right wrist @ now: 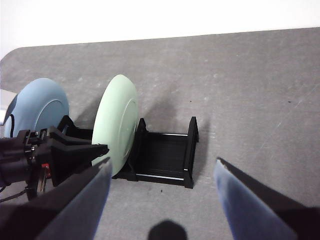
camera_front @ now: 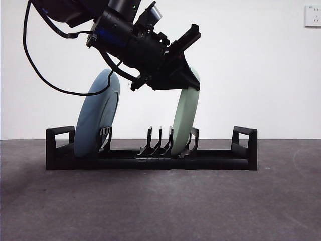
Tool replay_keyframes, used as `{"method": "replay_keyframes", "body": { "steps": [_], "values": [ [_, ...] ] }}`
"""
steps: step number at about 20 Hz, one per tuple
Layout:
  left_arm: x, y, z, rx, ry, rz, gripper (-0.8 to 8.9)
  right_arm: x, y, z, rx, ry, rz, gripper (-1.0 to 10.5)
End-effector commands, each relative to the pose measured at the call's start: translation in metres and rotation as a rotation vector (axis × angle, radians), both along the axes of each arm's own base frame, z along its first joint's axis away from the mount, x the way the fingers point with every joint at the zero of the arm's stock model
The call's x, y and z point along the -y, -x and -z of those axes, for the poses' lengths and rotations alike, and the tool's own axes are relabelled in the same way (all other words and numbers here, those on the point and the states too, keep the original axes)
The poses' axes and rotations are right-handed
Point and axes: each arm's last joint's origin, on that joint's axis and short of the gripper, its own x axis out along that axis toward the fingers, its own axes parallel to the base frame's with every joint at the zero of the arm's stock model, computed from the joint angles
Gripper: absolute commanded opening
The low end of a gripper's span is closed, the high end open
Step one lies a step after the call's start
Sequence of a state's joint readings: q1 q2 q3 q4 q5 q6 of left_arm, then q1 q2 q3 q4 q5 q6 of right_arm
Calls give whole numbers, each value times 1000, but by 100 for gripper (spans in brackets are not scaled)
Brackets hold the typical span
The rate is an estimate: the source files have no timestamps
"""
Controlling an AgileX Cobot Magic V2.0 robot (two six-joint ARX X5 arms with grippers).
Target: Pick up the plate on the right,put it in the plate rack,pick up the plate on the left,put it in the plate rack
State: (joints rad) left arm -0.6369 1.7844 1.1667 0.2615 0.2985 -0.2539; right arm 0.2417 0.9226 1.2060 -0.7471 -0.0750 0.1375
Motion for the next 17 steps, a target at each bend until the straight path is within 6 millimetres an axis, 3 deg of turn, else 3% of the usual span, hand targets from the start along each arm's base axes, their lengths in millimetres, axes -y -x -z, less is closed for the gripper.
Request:
{"method": "replay_keyframes", "body": {
  "steps": [1,3,6,8,12,17],
  "values": [
    [-1,0,4,12,-30,3,6,0,-1,1,2,6,-4,344],
    [0,2,5,1,-42,10,57,0,-1,1,1,5,-6,344],
    [0,3,8,-16,-58,13,244,0,-1,1,0,3,-6,344],
    [0,3,9,-27,-66,13,312,0,-1,1,-1,2,-6,344],
    [-1,5,4,-26,-56,29,321,0,0,2,-12,5,-6,344],
    [-3,22,-29,51,-15,96,317,0,1,6,-51,16,-8,341]
  ]
}}
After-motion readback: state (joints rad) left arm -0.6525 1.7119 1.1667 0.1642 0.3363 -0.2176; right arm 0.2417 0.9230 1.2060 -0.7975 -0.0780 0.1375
